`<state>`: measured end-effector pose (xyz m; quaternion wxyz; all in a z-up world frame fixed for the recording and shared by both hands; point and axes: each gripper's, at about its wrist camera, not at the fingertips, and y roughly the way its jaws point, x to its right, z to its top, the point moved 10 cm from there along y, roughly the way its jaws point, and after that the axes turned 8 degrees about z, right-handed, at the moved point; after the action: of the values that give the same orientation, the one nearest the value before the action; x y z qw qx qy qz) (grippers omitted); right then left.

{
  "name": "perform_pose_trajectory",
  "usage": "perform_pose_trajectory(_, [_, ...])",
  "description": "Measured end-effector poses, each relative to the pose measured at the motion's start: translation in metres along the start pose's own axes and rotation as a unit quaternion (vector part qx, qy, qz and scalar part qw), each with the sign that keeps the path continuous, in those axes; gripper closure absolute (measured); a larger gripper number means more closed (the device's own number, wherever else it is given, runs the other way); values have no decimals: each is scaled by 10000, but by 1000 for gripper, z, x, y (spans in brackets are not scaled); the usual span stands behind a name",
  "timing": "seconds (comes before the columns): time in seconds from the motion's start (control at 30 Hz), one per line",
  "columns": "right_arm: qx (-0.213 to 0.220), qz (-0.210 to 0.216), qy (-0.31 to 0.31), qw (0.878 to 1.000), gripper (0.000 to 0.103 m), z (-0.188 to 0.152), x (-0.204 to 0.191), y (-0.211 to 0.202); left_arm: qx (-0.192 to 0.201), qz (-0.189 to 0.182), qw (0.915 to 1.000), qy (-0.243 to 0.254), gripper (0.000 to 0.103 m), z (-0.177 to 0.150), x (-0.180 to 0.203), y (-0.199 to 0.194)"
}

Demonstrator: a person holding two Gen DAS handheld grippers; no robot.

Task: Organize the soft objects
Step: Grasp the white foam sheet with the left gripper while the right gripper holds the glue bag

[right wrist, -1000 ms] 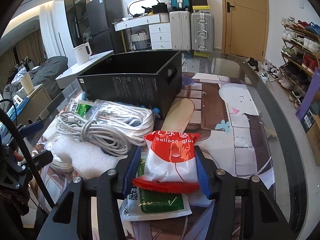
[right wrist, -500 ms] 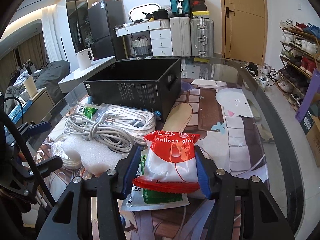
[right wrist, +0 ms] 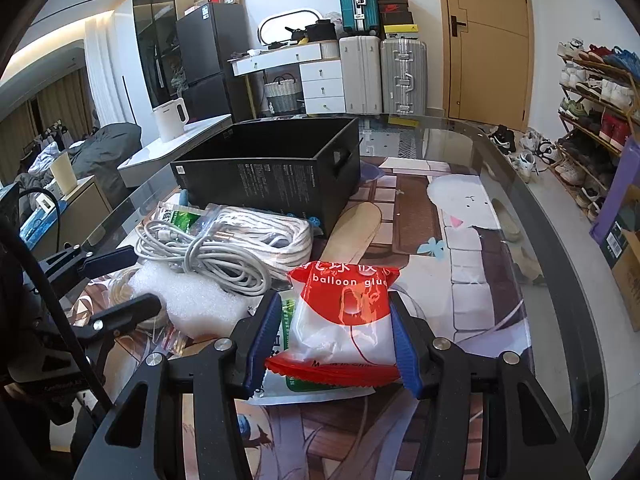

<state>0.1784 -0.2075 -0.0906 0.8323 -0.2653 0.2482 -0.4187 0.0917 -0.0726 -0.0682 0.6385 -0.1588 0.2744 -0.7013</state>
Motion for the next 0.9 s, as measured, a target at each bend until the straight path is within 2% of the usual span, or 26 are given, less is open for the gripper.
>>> perform_pose_trajectory(0.03, [1,6,-14,10000,49,0,0,1,17,-54,10000,-20,57,0,0,-1])
perform_pose_trajectory(0.1, [-10,13,-31,10000,49,0,-2,1,-6,-221,9997,-84,75,-1,0,-1])
perform_pose_trajectory(0.17, [-13,26,-50,10000,49,0,-3,1,-21,-401,9991,-150,82,-2,1,-3])
perform_pose_trajectory(0.4, [38,35,-96,9999,49,3,-10,-2,65,-428,9989,-192,85,-2,-2,-15])
perform_pose_trajectory(0.9, [236,234,-350,9988,50,15,-40,-16,392,-245,9973,-574,86,6,-39,-46])
